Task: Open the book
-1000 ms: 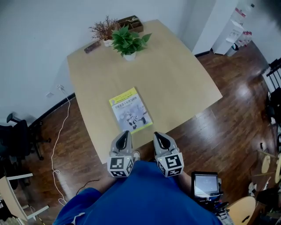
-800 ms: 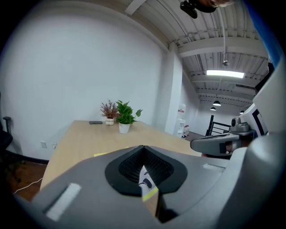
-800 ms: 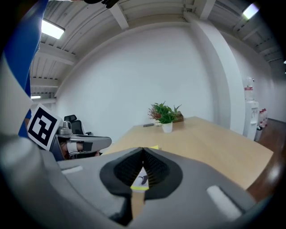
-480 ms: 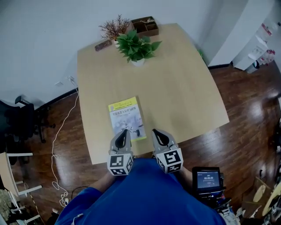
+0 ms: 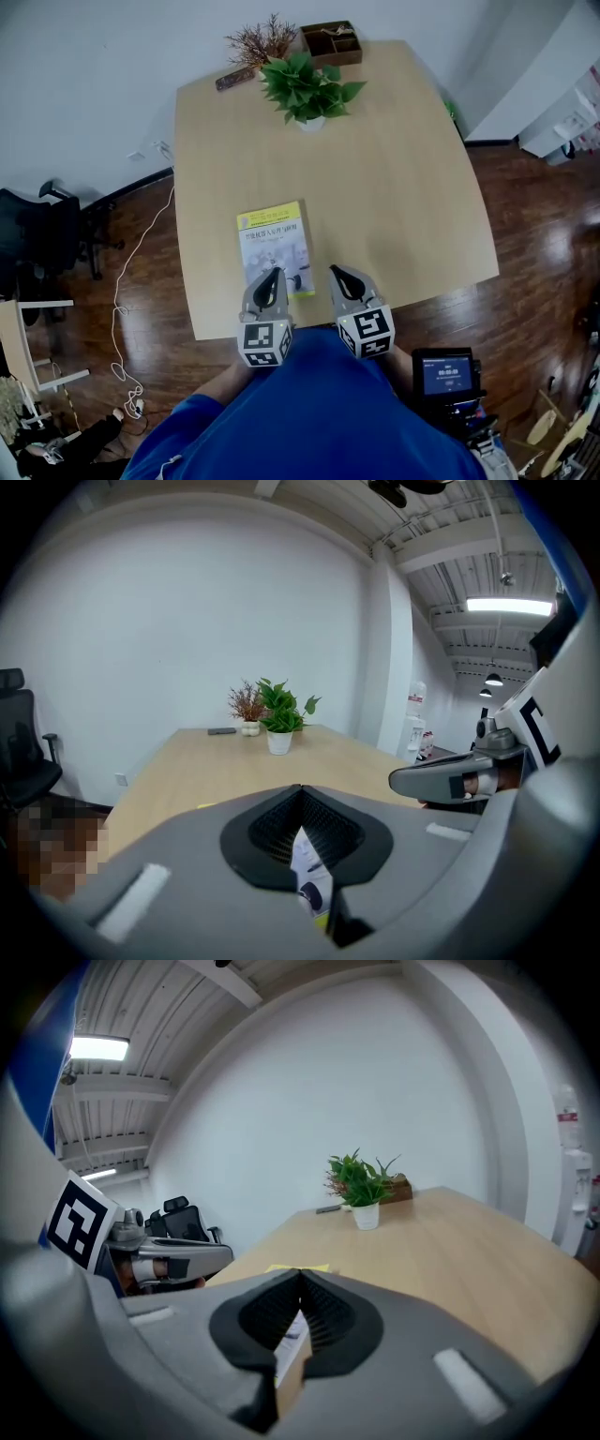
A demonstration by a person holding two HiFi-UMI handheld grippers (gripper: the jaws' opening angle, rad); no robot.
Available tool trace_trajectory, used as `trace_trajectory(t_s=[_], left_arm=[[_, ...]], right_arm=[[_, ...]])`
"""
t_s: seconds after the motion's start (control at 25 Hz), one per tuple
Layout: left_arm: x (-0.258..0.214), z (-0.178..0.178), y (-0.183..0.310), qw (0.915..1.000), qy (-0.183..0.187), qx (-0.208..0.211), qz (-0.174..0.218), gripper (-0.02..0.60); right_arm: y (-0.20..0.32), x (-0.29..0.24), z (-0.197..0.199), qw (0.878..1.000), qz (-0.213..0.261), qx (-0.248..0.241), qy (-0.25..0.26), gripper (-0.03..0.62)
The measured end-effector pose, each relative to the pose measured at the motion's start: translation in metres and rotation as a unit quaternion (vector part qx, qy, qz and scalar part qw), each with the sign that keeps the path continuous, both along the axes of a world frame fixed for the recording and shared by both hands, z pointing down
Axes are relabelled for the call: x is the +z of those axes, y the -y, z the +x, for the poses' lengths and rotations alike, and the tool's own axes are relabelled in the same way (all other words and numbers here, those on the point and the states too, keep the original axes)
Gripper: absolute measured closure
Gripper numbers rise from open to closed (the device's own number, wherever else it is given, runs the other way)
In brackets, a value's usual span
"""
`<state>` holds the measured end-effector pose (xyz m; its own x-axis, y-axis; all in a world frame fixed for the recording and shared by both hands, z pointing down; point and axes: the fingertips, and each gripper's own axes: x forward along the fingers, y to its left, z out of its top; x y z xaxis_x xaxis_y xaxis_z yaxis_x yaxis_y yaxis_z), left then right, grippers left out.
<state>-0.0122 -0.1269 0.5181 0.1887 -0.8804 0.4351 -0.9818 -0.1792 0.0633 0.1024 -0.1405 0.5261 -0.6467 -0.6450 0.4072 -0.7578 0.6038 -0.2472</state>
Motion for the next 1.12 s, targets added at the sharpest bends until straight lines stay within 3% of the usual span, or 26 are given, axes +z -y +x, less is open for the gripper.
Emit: trace_trajectory(t_s=[0.36,0.6,1.12], left_arm=[[0.019,0.001,0.011,0.9996,-0.015,0.023,-0.008,0.575],[0.033,0.012,0.027,0.9994,-0.003,-0.002,-0.034,0.574],[0.089,0.038,0.057,0.9863,0.099,-0.043,-0.125,0.572]], right_arm=[[0.006,0.006,-0.004,0.999,-0.002,0.019,-0.034,0.591],[0.024,0.013,0.011,0.999,-0.013,-0.004,-0.037,0.591],[0.059,0.037,0.046,0.998,-0.045,-0.049,-0.019,0.591]])
